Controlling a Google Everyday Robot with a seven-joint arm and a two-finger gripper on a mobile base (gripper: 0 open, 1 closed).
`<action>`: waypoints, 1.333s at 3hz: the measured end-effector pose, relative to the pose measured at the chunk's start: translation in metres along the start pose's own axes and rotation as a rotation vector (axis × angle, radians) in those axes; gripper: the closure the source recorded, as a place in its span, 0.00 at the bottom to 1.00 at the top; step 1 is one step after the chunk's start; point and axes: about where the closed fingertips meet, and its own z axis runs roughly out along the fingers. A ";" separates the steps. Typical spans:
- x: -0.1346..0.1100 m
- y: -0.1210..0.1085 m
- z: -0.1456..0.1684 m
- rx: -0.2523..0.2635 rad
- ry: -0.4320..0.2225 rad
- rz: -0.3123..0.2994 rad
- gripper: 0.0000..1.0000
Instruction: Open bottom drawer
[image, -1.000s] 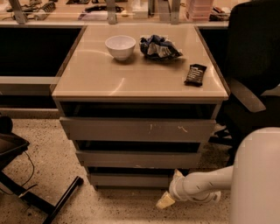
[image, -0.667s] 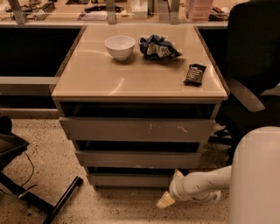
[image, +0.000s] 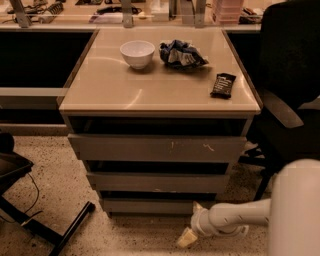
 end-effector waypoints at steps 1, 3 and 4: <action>0.007 0.024 0.035 -0.092 -0.148 -0.098 0.00; 0.032 0.026 0.044 -0.107 -0.192 -0.081 0.00; 0.026 0.010 0.048 -0.134 -0.218 -0.095 0.00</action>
Offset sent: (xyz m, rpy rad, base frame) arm -0.0114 0.0207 -0.0307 0.1173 -0.0390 0.1300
